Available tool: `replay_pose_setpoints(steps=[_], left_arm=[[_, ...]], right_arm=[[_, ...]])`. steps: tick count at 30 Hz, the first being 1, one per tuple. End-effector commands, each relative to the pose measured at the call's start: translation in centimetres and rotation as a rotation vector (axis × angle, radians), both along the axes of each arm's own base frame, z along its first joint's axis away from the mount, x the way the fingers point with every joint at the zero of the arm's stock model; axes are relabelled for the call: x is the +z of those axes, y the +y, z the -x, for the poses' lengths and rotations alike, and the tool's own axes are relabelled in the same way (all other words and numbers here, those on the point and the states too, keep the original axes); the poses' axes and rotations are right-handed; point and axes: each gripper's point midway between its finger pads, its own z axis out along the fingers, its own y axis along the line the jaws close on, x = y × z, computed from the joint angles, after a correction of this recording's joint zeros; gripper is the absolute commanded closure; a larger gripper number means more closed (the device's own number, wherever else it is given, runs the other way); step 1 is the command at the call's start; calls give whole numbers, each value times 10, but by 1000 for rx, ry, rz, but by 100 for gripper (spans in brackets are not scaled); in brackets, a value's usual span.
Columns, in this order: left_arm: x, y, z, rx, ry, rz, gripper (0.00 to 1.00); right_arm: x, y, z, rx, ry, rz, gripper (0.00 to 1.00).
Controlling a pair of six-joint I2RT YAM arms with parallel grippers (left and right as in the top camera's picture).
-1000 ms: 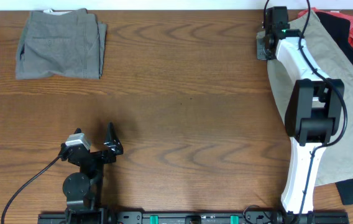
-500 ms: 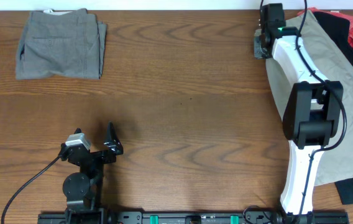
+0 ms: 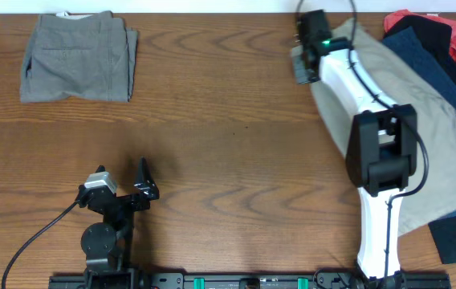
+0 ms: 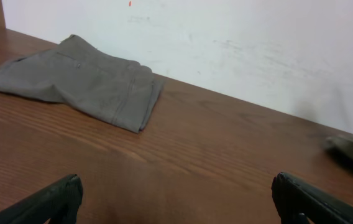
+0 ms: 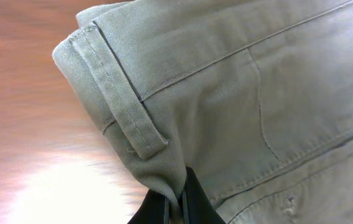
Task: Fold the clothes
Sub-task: 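Drag the khaki shorts left and lay them flat mid-table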
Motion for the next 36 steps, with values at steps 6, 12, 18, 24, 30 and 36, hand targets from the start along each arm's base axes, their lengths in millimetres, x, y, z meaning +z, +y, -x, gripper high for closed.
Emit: replay_pose_setpoints(steps=[6, 12, 18, 24, 30, 36], left_arm=[[-16, -1, 1, -5, 50, 0, 2], [-16, -1, 1, -5, 50, 0, 2], [-16, -1, 1, -5, 50, 0, 2], [-16, -1, 1, -5, 50, 0, 2], [-16, -1, 1, -5, 50, 0, 2], [-16, -1, 1, -5, 50, 0, 2]], right_arm=[[34, 173, 64, 362, 115, -461, 99], [45, 263, 138, 590, 257, -630, 99], [46, 317, 218, 789, 387, -647, 99], [42, 334, 253, 866, 431, -609, 99], [39, 324, 256, 838, 471, -596, 83], [39, 303, 244, 776, 496, -587, 18]])
